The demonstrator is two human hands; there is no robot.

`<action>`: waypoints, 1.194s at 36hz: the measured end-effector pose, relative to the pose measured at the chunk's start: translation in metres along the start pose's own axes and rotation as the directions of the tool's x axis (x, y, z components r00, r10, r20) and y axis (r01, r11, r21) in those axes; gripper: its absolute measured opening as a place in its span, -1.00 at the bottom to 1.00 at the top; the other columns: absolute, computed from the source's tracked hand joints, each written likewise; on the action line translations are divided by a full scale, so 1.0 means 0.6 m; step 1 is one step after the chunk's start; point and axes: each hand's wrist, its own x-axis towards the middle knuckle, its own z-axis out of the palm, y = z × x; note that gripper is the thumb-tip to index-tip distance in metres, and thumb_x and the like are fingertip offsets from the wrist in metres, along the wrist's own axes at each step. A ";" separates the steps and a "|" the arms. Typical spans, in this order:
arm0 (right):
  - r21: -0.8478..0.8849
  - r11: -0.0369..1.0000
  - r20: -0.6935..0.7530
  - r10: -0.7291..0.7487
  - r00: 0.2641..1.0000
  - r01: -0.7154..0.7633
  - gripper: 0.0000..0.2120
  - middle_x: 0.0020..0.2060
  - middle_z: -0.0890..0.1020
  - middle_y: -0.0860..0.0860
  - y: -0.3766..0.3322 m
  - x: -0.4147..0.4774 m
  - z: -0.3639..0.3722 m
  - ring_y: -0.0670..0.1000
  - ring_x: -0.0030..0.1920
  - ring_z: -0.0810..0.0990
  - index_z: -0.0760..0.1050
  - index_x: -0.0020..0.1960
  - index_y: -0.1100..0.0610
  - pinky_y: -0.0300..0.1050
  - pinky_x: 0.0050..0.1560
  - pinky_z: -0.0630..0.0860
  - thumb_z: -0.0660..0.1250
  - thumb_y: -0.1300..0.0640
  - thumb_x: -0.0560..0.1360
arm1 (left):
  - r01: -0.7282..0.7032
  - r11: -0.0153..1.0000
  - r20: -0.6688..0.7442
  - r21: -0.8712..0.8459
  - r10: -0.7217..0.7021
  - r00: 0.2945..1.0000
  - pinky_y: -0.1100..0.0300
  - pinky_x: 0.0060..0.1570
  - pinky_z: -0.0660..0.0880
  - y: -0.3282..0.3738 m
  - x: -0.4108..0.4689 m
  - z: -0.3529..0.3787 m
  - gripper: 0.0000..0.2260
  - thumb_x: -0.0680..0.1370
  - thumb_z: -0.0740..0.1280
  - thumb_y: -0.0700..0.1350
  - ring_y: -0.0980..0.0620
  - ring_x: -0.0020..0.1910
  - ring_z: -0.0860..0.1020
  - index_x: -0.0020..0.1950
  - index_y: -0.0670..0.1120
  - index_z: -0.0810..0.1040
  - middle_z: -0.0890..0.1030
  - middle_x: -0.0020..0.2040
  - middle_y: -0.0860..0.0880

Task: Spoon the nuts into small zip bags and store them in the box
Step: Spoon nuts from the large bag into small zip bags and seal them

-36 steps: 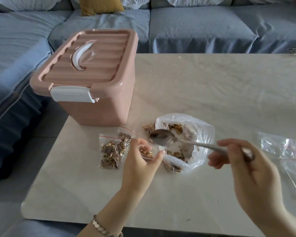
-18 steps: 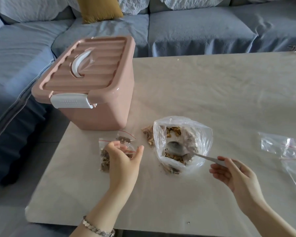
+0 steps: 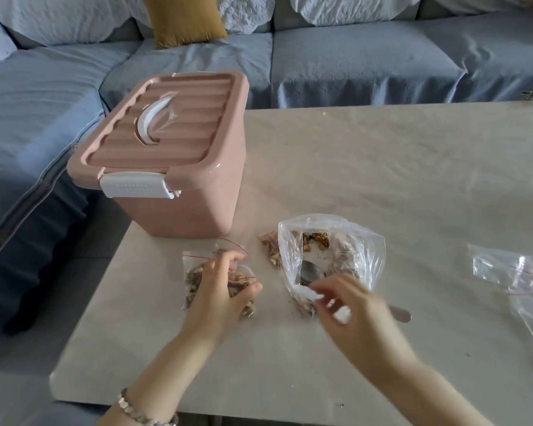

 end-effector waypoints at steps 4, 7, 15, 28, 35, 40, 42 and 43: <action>0.097 0.987 0.210 0.103 0.972 -0.126 -0.64 0.08 0.52 -0.08 -0.032 0.028 0.083 -0.16 -0.16 0.51 0.43 0.29 0.10 -0.38 -0.03 0.43 0.30 0.17 0.50 | 0.017 1.000 0.059 -0.003 -0.017 0.998 0.36 -0.02 0.45 -0.012 0.010 -0.027 -0.69 0.41 0.46 -0.18 0.14 -0.04 0.58 -0.04 0.17 0.46 0.59 -0.03 0.03; 0.130 0.974 0.262 0.146 0.954 -0.184 -0.60 0.16 0.53 0.01 -0.045 0.044 0.123 -0.07 -0.07 0.56 0.39 0.33 0.11 -0.28 0.02 0.45 0.29 0.14 0.50 | 0.004 0.998 0.069 0.066 -0.008 0.998 0.50 -0.22 0.42 -0.013 0.014 -0.049 -0.77 0.37 0.50 -0.17 0.29 -0.19 0.58 -0.20 0.12 0.52 0.64 -0.21 0.10; 0.156 0.969 0.202 0.159 0.966 -0.191 -0.67 0.09 0.57 -0.04 -0.045 0.048 0.147 -0.11 -0.05 0.53 0.46 0.26 0.07 -0.35 0.00 0.45 0.27 0.17 0.50 | 0.075 0.982 -0.129 0.172 -0.053 0.990 0.29 -0.38 0.33 -0.008 0.030 -0.065 -0.80 0.41 0.46 -0.07 0.13 -0.39 0.49 -0.37 -0.05 0.52 0.56 -0.40 0.05; 0.039 0.993 0.251 0.098 0.963 -0.111 -0.78 -0.04 0.55 -0.14 -0.023 0.017 0.040 -0.16 -0.03 0.54 0.53 0.15 0.01 -0.42 0.03 0.42 0.24 0.15 0.53 | 0.049 0.883 -0.368 0.467 0.143 0.919 0.04 -0.28 0.46 -0.018 0.035 -0.039 -0.87 0.43 0.44 -0.08 -0.19 -0.18 0.53 -0.18 -0.10 0.55 0.59 -0.25 -0.07; -0.062 0.989 0.182 0.144 0.973 -0.135 -0.81 -0.11 0.55 -0.27 0.007 -0.002 -0.070 -0.28 -0.04 0.50 0.53 0.03 -0.10 -0.53 -0.07 0.37 0.30 0.15 0.51 | -0.273 0.897 -0.255 0.346 0.370 0.893 0.20 -0.15 0.40 0.041 0.012 -0.018 -0.82 0.42 0.43 -0.20 0.06 -0.13 0.47 -0.02 -0.11 0.53 0.55 -0.12 -0.02; -0.249 0.914 -0.046 0.320 0.946 -0.321 -0.82 -0.12 0.58 -0.14 0.110 -0.017 -0.165 -0.20 -0.15 0.53 0.57 0.04 0.03 -0.48 -0.14 0.33 0.35 0.21 0.46 | -0.316 0.934 -0.006 0.168 0.321 0.947 0.49 -0.27 0.38 0.100 -0.005 0.020 -0.91 0.45 0.39 -0.17 0.26 -0.21 0.52 -0.21 0.00 0.53 0.57 -0.31 0.18; -0.320 0.851 -0.126 0.399 0.908 -0.418 -0.79 -0.06 0.61 0.02 0.158 -0.022 -0.206 -0.03 -0.11 0.53 0.58 0.08 0.13 -0.36 -0.13 0.30 0.36 0.23 0.45 | -0.304 0.941 0.068 0.147 0.297 0.952 0.41 -0.27 0.40 0.114 -0.005 0.037 -0.88 0.46 0.38 -0.16 0.20 -0.22 0.53 -0.24 0.03 0.53 0.57 -0.36 0.14; -0.343 0.814 -0.165 0.439 0.883 -0.469 -0.78 -0.02 0.61 0.07 0.181 -0.024 -0.227 0.03 -0.07 0.53 0.57 0.10 0.18 -0.30 -0.12 0.30 0.36 0.23 0.45 | -0.304 0.942 0.094 0.143 0.293 0.952 0.38 -0.30 0.41 0.120 -0.005 0.047 -0.87 0.47 0.38 -0.15 0.18 -0.22 0.53 -0.25 0.04 0.52 0.58 -0.35 0.12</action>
